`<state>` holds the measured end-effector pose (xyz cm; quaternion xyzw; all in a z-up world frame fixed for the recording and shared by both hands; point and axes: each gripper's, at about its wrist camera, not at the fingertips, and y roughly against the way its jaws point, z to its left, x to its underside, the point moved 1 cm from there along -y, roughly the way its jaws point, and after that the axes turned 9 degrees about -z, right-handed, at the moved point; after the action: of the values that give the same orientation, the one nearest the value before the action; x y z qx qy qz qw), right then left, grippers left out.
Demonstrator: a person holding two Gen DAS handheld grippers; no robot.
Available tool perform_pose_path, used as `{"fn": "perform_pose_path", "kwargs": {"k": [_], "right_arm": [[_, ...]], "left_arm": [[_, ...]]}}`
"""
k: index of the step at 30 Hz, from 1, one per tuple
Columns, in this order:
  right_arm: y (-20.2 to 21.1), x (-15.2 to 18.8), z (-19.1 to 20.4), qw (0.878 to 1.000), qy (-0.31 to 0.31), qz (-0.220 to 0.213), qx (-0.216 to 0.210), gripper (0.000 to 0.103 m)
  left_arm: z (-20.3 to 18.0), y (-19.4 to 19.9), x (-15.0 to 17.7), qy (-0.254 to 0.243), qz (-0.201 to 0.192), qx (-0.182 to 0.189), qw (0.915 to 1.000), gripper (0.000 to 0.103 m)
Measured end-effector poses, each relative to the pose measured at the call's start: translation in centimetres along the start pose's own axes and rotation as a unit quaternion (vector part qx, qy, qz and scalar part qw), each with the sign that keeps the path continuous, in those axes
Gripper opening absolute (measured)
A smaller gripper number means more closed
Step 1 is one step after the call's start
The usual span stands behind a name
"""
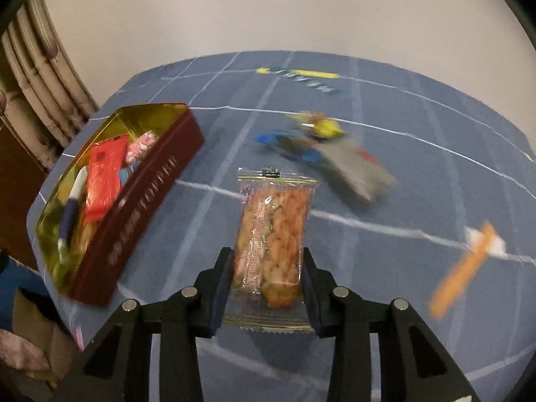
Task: Organize snacks
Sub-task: 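Grasp a blue-wrapped candy with left gripper while right holds the peanut bag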
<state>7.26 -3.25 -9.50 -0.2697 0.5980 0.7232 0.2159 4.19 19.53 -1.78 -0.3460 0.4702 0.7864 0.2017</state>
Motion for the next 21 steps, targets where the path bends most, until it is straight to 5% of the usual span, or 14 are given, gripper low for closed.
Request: {"fn": "perform_pose_path", "kwargs": {"k": [6, 11, 18, 21], "right_arm": [[5.9, 3.0, -9.7, 0.996, -0.054, -0.024, 0.072, 0.039], [6.8, 5.6, -16.5, 0.987, -0.078, -0.016, 0.141, 0.039], [6.5, 7.6, -19.6, 0.984, -0.11, -0.022, 0.138, 0.039], [6.6, 7.6, -20.1, 0.984, -0.123, -0.03, 0.125, 0.039]], "left_arm": [[-2.7, 3.8, -1.4, -0.026, -0.04, 0.099, 0.994, 0.083], [-6.8, 5.9, -4.5, -0.058, -0.043, 0.237, 0.9687, 0.086], [-16.0, 2.7, -11.5, -0.087, 0.024, 0.351, 0.9322, 0.085], [-19.9, -0.1, -13.1, -0.086, 0.063, 0.362, 0.9258, 0.074]]}}
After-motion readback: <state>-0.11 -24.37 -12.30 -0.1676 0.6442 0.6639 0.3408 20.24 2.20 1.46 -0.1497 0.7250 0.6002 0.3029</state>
